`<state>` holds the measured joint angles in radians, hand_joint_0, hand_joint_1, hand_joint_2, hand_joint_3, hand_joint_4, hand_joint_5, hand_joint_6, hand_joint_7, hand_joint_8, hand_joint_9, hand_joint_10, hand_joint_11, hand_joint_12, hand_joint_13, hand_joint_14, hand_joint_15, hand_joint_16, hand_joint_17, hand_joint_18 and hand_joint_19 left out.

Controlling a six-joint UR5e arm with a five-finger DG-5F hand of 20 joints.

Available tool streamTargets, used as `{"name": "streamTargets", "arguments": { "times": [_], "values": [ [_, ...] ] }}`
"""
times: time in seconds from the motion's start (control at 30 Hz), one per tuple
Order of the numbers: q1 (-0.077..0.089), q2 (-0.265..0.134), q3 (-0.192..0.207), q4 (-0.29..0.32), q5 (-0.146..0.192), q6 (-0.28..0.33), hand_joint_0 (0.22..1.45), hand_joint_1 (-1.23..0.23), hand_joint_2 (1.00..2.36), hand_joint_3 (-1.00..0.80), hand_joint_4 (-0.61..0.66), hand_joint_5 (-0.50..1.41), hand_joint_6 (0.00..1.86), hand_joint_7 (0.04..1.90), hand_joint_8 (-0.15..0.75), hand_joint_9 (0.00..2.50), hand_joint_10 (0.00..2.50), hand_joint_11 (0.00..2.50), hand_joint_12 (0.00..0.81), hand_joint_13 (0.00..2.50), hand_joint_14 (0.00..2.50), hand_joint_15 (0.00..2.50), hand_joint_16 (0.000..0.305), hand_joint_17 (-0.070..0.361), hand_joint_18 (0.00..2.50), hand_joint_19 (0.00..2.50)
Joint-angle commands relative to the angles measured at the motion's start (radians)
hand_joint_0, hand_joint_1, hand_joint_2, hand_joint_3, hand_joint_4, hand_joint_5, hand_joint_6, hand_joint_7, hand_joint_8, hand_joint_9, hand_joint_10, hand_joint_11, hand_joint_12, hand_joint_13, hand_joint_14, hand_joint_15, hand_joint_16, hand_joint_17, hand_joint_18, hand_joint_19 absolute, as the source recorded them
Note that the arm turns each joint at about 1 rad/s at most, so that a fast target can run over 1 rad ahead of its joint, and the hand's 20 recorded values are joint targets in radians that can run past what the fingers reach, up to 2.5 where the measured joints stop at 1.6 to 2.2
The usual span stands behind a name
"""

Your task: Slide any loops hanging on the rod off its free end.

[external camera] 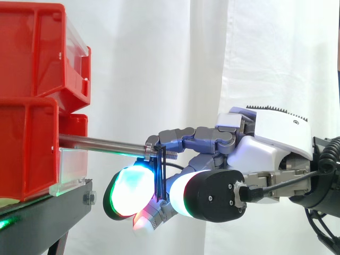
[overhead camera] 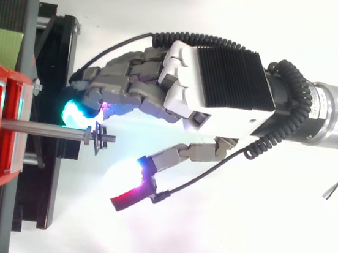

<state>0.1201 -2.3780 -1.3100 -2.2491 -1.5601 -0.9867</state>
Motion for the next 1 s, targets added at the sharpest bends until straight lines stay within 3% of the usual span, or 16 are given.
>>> {"name": "streamTargets", "arguments": {
  "times": [0.0,0.43,0.7,0.97],
  "values": [
    [0.0,-0.001,0.0,0.003,0.0,0.0,0.58,-0.64,1.01,-0.42,0.3,-0.12,0.5,1.17,0.352,0.88,0.01,0.18,0.327,0.82,0.0,0.05,0.045,0.1,0.82,0.2],
    [0.0,0.0,0.0,0.002,0.0,0.0,0.59,-0.65,1.01,-0.39,0.24,-0.1,0.51,1.38,0.352,0.9,0.01,0.19,0.324,0.83,0.0,0.06,0.045,0.1,0.83,0.2],
    [-0.002,0.0,0.0,-0.004,0.0,0.0,0.59,-0.67,1.02,-0.27,0.2,-0.17,0.79,1.07,0.356,0.9,0.01,0.25,0.326,0.84,0.0,0.06,0.045,0.101,0.84,0.21],
    [-0.007,0.0,0.0,-0.006,-0.005,0.0,0.58,-0.65,1.02,-0.21,0.21,-0.18,0.84,1.06,0.358,0.91,0.01,0.26,0.329,0.84,0.0,0.07,0.046,0.103,0.85,0.22]
  ]
}}
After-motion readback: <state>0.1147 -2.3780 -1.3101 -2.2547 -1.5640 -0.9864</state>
